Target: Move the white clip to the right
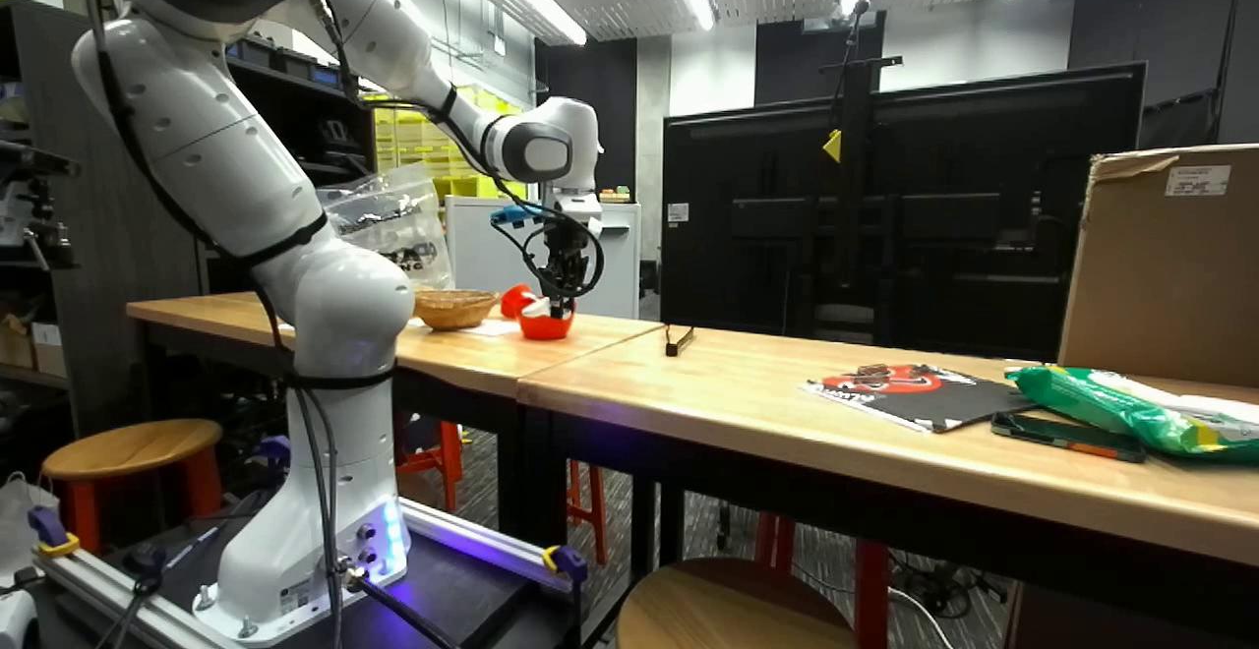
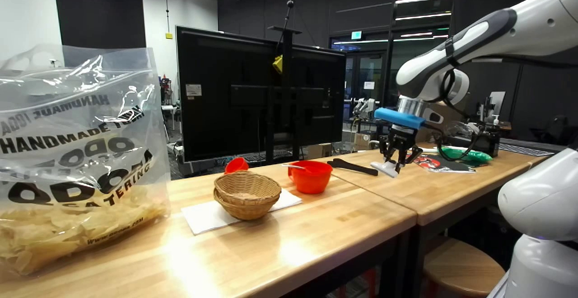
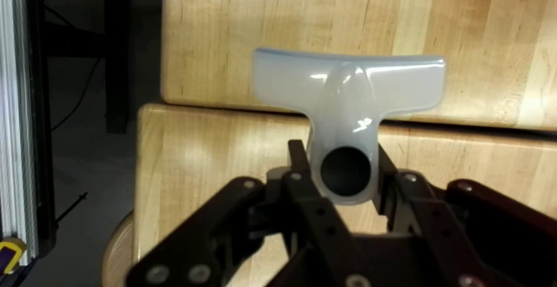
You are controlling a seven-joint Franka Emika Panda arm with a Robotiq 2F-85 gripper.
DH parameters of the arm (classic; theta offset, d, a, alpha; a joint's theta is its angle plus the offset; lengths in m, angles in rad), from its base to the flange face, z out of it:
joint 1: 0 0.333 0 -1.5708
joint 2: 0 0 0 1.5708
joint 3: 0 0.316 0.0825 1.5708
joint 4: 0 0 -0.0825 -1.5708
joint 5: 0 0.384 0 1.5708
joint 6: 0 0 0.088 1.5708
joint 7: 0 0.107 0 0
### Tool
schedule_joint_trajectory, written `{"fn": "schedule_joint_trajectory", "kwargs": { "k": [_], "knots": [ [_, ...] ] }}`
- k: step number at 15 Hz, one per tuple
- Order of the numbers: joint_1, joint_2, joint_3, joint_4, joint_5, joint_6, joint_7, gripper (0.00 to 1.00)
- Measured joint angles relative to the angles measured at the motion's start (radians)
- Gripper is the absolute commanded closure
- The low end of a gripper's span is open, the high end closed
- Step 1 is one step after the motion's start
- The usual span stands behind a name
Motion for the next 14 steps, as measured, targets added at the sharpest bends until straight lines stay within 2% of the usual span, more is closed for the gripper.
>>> {"fn": "schedule_joint_trajectory", "kwargs": {
  "k": [6,14],
  "knots": [
    [0.001,0.064,-0.007,0.027,-0.002,-0.003,-0.004,0.9],
    [0.016,0.231,-0.015,0.094,-0.002,0.016,-0.025,0.9]
  ]
}}
